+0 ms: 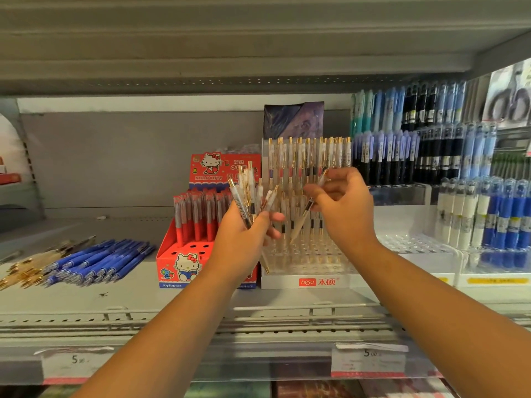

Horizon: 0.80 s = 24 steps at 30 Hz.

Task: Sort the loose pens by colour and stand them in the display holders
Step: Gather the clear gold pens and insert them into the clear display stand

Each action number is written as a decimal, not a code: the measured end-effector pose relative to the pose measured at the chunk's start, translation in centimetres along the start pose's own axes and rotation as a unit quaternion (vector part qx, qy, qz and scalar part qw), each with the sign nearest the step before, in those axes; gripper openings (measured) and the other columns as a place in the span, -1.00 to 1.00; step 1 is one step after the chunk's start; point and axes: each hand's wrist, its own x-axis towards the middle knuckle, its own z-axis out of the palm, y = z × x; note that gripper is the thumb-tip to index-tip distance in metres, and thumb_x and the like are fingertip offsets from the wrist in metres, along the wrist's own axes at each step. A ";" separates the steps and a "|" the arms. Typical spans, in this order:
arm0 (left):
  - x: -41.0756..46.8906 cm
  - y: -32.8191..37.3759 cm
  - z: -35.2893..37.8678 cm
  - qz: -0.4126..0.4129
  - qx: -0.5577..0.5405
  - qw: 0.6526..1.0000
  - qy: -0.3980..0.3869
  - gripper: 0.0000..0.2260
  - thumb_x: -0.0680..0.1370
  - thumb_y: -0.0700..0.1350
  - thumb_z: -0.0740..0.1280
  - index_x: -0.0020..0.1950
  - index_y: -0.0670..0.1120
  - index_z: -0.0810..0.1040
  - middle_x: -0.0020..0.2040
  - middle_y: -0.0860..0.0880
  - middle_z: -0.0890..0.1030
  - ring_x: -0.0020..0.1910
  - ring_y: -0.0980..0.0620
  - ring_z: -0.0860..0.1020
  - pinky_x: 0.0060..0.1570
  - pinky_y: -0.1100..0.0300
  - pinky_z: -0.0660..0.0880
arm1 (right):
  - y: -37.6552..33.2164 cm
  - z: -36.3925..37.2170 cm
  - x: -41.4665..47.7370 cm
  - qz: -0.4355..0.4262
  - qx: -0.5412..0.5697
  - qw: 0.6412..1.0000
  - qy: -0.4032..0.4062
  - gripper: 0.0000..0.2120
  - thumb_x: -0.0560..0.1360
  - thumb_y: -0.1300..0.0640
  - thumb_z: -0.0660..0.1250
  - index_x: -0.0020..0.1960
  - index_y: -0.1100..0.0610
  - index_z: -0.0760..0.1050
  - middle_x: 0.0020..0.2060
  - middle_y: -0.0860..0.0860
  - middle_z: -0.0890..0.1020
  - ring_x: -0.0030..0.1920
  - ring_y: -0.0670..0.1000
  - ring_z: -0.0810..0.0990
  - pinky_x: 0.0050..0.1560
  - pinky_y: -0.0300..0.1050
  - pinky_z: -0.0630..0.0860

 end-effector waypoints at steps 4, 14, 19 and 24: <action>0.0 0.1 0.2 -0.012 -0.034 0.999 -0.002 -0.77 0.66 -0.22 0.21 0.31 -0.07 0.46 -0.09 -0.06 0.71 -0.23 -0.04 0.68 -0.29 0.17 0.59 | 0.1 0.0 0.1 -0.023 -0.025 0.999 0.004 -0.70 0.43 0.11 0.52 -0.08 -0.07 0.39 -0.21 -0.01 0.60 -0.21 -0.08 0.62 -0.33 -0.28 0.59; 0.1 -0.1 0.2 -0.007 -0.050 0.999 0.000 -0.80 0.64 -0.23 0.24 0.21 -0.02 0.52 -0.06 -0.03 0.68 -0.18 -0.05 0.70 -0.28 0.11 0.64 | 1.7 0.8 -0.2 -0.019 -0.110 0.983 -0.147 -0.80 0.52 0.22 0.41 -0.02 -0.05 0.47 -0.19 -0.16 0.60 -0.17 -0.30 0.60 -0.31 -0.34 0.58; 0.3 -0.4 0.2 -0.001 -0.047 0.999 0.009 -0.81 0.64 -0.22 0.25 0.16 0.02 0.55 -0.15 -0.06 0.70 -0.19 -0.07 0.69 -0.20 0.09 0.65 | 2.0 0.9 -0.1 -0.016 -0.181 0.964 -0.196 -0.79 0.52 0.21 0.41 0.07 -0.04 0.50 -0.23 -0.25 0.56 -0.24 -0.33 0.59 -0.32 -0.35 0.58; 0.3 -0.6 0.2 0.005 -0.042 0.999 0.005 -0.80 0.65 -0.22 0.24 0.19 0.02 0.53 -0.15 -0.05 0.71 -0.18 -0.09 0.70 -0.19 0.11 0.65 | 1.9 0.8 -0.1 -0.020 -0.215 0.958 -0.186 -0.78 0.50 0.10 0.44 0.14 0.03 0.55 -0.20 -0.21 0.58 -0.19 -0.20 0.58 -0.17 -0.23 0.60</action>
